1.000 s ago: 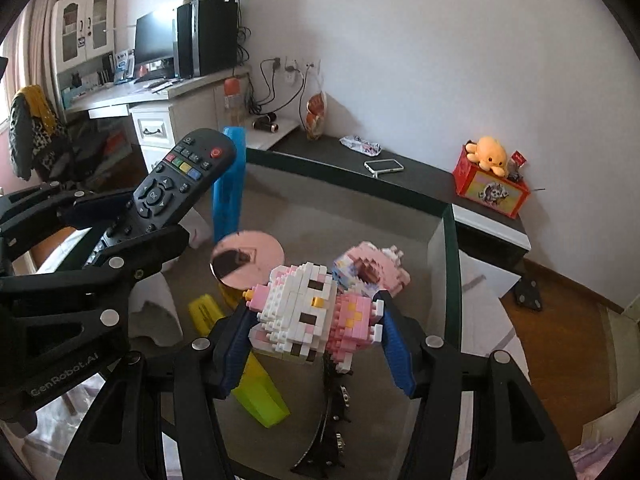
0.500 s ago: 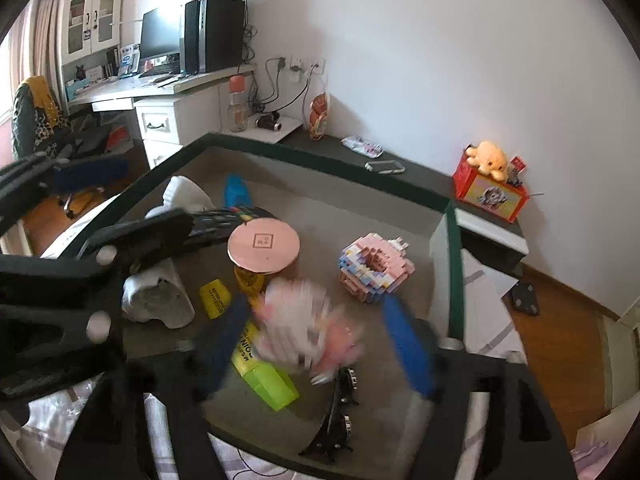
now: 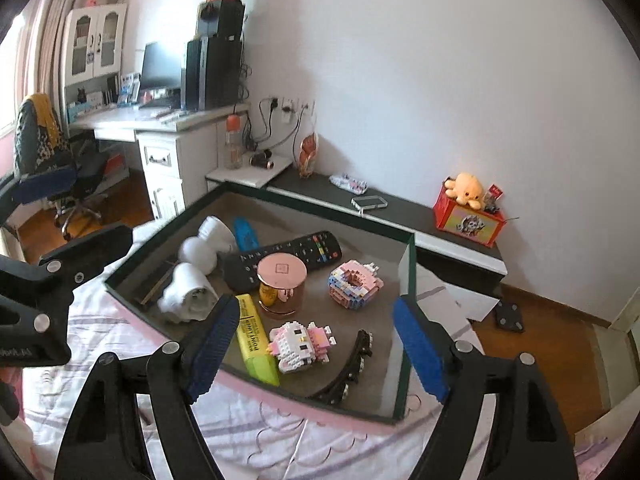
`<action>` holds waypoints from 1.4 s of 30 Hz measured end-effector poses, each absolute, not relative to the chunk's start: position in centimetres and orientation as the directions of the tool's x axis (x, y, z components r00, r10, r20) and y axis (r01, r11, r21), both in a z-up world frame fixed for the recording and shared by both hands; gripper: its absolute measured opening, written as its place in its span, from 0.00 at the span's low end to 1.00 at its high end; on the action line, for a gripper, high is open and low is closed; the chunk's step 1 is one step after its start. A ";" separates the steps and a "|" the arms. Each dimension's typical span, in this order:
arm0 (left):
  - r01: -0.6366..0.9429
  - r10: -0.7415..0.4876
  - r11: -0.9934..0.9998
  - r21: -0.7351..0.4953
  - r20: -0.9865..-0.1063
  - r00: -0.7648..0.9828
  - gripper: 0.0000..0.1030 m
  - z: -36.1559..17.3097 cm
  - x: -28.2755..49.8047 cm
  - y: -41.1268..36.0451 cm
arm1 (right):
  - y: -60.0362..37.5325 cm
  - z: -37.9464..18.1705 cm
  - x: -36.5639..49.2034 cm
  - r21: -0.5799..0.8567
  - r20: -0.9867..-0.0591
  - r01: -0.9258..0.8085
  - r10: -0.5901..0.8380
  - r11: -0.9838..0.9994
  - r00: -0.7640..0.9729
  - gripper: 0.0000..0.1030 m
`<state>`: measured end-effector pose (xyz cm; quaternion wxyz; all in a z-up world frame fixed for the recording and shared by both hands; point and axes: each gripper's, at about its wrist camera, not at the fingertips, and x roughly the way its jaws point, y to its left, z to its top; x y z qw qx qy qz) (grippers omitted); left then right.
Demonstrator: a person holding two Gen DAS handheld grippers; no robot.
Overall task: Organize rigid objects
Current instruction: 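Withdraw both grippers from the box and move back over the bed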
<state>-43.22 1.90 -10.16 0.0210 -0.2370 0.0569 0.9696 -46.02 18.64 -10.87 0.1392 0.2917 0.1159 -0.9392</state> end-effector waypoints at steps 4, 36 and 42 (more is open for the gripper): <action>-0.041 -0.003 -0.995 0.094 -0.429 -0.903 1.00 -9.0 -39.8 1.2 | 18.7 -9.5 -43.2 -0.139 -0.540 0.334 -0.211 -0.932 -0.815 0.85; -0.002 -0.027 -0.996 0.086 -0.338 -0.941 1.00 -9.0 -22.8 0.0 | 20.3 -8.6 -25.7 -0.019 -0.348 0.253 -0.231 -0.967 -0.909 1.00; 0.006 -0.040 -0.996 0.090 -0.381 -0.924 1.00 -10.3 -23.5 -0.3 | 21.0 -9.3 -25.9 -0.007 -0.373 0.229 -0.210 -0.973 -0.904 1.00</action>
